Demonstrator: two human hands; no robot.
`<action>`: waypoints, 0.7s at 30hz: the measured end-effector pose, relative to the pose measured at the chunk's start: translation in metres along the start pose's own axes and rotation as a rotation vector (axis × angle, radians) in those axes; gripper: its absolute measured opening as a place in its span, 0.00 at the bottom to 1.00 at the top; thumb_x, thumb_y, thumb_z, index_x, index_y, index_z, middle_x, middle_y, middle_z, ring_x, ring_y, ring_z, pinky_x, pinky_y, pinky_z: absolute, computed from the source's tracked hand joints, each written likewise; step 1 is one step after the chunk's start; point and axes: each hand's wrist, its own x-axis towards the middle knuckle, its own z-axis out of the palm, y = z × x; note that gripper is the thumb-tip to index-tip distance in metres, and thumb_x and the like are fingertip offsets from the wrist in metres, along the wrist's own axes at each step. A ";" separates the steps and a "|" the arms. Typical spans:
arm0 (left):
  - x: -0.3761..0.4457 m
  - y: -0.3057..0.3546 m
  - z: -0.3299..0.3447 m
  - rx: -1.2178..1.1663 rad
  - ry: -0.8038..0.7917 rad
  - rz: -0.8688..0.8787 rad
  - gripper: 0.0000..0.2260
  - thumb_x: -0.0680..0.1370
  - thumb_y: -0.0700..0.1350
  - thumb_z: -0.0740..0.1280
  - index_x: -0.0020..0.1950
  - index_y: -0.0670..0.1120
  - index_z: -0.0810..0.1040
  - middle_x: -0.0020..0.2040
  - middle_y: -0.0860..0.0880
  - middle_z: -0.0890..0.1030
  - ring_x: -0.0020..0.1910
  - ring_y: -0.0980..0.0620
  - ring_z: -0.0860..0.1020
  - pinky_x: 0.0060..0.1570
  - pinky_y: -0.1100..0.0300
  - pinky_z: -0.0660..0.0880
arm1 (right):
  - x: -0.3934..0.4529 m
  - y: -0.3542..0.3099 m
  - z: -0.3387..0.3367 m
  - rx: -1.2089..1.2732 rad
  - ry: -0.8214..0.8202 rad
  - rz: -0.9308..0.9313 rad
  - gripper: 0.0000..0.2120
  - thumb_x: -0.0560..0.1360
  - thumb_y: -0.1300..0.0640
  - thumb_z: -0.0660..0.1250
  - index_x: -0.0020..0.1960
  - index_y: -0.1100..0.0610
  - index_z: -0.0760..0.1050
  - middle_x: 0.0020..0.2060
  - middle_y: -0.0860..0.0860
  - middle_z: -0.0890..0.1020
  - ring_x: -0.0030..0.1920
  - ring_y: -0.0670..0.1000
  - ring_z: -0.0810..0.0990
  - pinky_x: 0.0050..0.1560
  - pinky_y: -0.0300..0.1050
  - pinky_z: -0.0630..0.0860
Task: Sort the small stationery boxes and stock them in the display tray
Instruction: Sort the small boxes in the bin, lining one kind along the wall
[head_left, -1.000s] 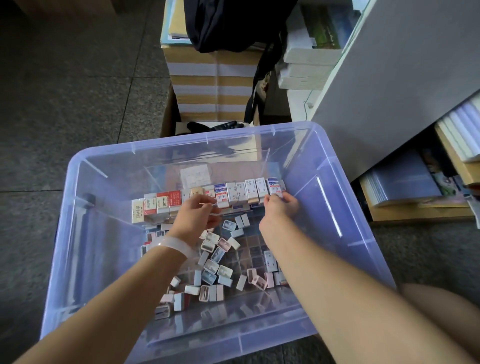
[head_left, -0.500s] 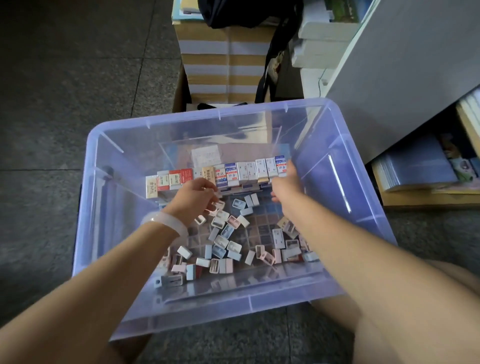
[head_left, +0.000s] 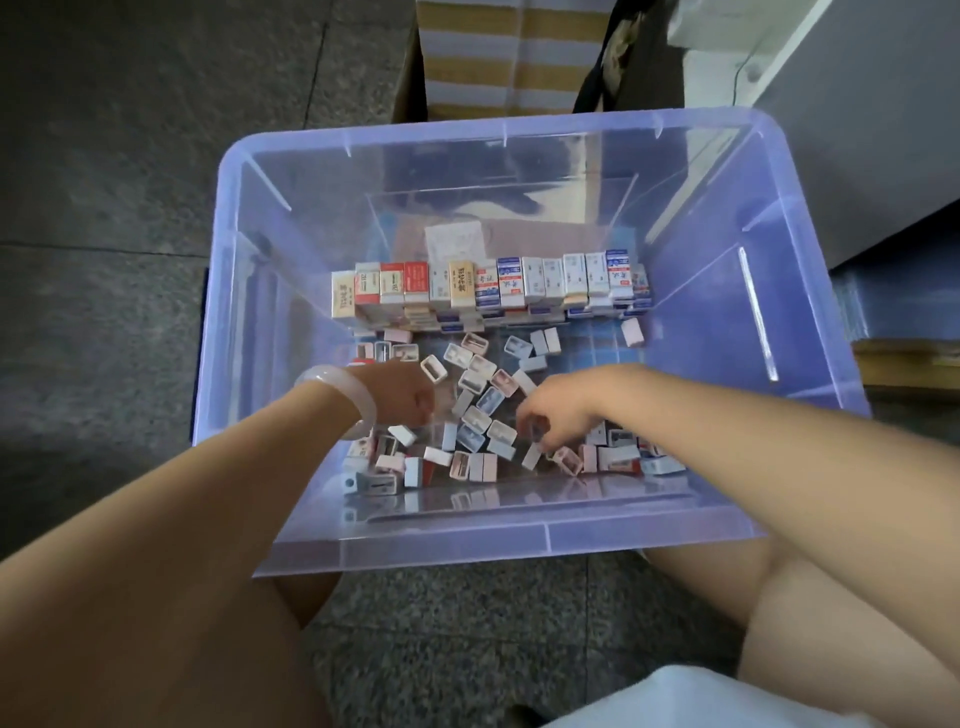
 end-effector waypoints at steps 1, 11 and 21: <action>0.002 -0.003 0.004 0.072 -0.042 -0.043 0.10 0.80 0.43 0.61 0.59 0.43 0.78 0.57 0.46 0.80 0.49 0.49 0.77 0.57 0.58 0.74 | 0.005 -0.001 0.001 -0.040 -0.030 0.002 0.22 0.77 0.53 0.64 0.69 0.54 0.67 0.63 0.52 0.74 0.60 0.54 0.73 0.57 0.47 0.72; 0.002 -0.016 0.018 0.145 -0.279 -0.169 0.30 0.76 0.37 0.67 0.75 0.47 0.60 0.70 0.45 0.70 0.66 0.44 0.72 0.63 0.53 0.71 | 0.007 0.028 0.012 -0.145 -0.028 0.015 0.20 0.78 0.53 0.61 0.68 0.56 0.67 0.62 0.55 0.73 0.60 0.56 0.73 0.56 0.46 0.70; -0.017 0.007 0.017 0.274 -0.302 -0.154 0.39 0.75 0.31 0.65 0.78 0.48 0.47 0.76 0.47 0.60 0.67 0.44 0.71 0.58 0.57 0.72 | 0.000 0.007 0.002 0.038 0.169 -0.077 0.17 0.80 0.55 0.57 0.67 0.57 0.69 0.60 0.54 0.76 0.55 0.52 0.76 0.55 0.43 0.72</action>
